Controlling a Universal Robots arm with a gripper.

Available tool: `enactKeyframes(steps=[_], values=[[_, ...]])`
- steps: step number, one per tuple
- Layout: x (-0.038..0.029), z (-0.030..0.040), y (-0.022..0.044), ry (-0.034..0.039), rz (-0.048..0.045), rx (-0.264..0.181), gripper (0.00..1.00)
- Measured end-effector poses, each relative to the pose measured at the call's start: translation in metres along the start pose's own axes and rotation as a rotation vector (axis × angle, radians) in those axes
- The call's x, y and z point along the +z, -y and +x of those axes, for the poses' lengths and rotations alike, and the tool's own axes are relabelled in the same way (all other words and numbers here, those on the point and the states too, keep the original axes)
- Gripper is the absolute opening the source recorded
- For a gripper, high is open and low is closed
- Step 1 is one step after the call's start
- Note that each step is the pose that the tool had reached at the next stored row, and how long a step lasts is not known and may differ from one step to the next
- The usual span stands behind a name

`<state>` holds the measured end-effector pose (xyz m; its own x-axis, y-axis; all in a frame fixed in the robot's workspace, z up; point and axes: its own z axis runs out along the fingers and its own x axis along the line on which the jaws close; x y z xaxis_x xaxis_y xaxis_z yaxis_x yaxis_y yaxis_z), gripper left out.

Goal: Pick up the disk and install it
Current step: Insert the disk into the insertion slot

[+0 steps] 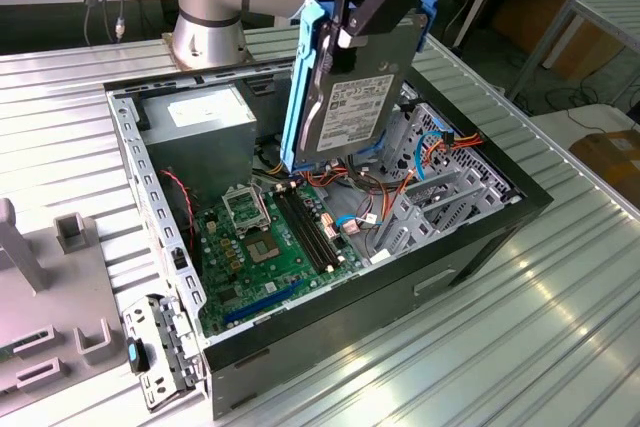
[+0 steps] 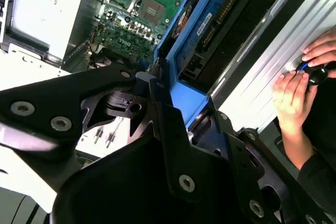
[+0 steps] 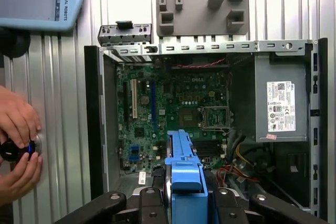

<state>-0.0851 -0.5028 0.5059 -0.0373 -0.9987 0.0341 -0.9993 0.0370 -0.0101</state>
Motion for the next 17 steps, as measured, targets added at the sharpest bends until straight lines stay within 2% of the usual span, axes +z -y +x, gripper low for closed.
enactKeyframes(steps=[3, 4, 6, 10, 13, 17], values=[[0.0008, -0.0005, 0.0153, -0.0003, 0.0, 0.0, 0.37], [0.0012, -0.0009, 0.025, -0.0009, 0.0, 0.0, 0.37], [0.0015, -0.0012, 0.0339, -0.0014, 0.0, 0.0, 0.37], [0.0021, -0.0015, 0.0567, -0.0025, 0.0, 0.0, 0.37], [0.0023, 0.0007, 0.0625, -0.0027, -0.0001, 0.001, 0.37], [0.0038, 0.0089, 0.0691, -0.0026, -0.0003, 0.006, 0.37]])
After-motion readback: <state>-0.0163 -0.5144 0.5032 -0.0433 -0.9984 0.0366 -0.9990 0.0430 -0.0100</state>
